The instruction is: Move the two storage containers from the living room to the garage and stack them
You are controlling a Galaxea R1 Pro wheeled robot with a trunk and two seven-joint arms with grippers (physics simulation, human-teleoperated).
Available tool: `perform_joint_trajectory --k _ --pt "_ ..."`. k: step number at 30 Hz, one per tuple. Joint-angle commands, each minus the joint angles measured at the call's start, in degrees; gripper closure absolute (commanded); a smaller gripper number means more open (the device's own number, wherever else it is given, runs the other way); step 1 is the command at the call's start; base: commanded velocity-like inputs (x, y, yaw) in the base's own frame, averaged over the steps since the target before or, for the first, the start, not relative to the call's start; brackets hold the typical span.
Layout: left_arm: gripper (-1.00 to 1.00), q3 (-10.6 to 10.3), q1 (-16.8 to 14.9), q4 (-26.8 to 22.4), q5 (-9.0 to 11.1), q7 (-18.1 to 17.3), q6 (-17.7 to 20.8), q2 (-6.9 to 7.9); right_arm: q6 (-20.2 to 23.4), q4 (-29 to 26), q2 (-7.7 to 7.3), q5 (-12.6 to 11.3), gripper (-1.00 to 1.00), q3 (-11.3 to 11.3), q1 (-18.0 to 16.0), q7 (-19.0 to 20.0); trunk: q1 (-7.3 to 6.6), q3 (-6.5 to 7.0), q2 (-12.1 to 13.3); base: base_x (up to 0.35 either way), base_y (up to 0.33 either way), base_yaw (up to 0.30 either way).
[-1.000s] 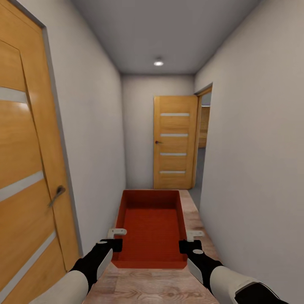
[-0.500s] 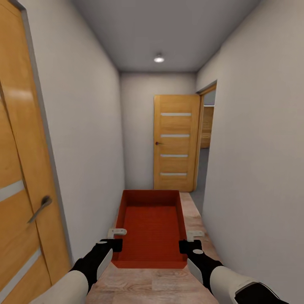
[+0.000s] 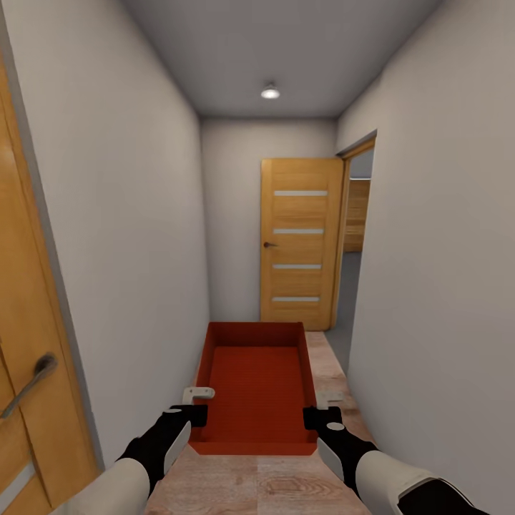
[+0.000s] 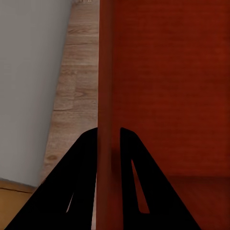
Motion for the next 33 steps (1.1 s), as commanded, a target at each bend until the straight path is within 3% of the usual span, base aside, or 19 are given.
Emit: perform_joint_trajectory --k 1,33 --pt "1.0 3.9 0.0 -0.2 0.4 0.7 0.3 2.08 -0.1 0.0 -0.01 -0.5 1.0 -0.3 0.0 0.1 0.05 -0.01 0.0 0.324 0.0 0.0" --pt "1.0 3.9 0.0 -0.2 0.4 0.7 0.3 2.06 -0.1 0.0 -0.01 -0.5 1.0 -0.3 0.0 0.1 0.05 -0.01 0.0 0.325 0.0 0.0"
